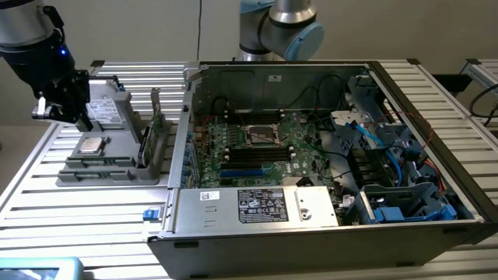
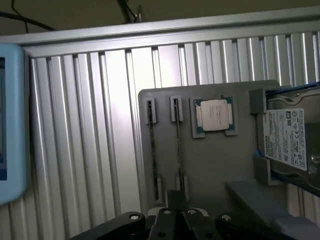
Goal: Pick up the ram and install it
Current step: 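Pick up the ram and move it above insertion slot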
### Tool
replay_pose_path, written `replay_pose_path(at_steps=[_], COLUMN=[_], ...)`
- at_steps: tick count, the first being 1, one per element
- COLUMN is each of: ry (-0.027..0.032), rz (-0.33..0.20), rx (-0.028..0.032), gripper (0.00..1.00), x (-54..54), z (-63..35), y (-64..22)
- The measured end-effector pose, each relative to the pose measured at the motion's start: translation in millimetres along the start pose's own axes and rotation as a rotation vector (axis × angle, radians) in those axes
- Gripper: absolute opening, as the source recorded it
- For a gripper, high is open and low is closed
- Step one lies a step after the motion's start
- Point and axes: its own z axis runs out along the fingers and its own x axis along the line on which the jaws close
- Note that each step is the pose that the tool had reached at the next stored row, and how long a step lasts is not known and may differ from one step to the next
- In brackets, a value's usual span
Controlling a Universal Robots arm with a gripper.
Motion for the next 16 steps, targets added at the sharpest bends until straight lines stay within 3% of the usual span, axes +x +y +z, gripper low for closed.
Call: replay_pose_path(at_steps=[4,10,13,16], ry=[-0.0006,-0.0012,-0.0008,0.0003], rz=[-0.059,-0.061,-0.061,-0.061], rx=[-0.0002,-0.0009,-0.0103,-0.0296], gripper=[0.11,0.12,0.3,0.36], x=[0.0,0.3,0.4,0.5], z=[0.4,0.4,1.4,4.3], y=[0.4,0.5,0.6,1.1])
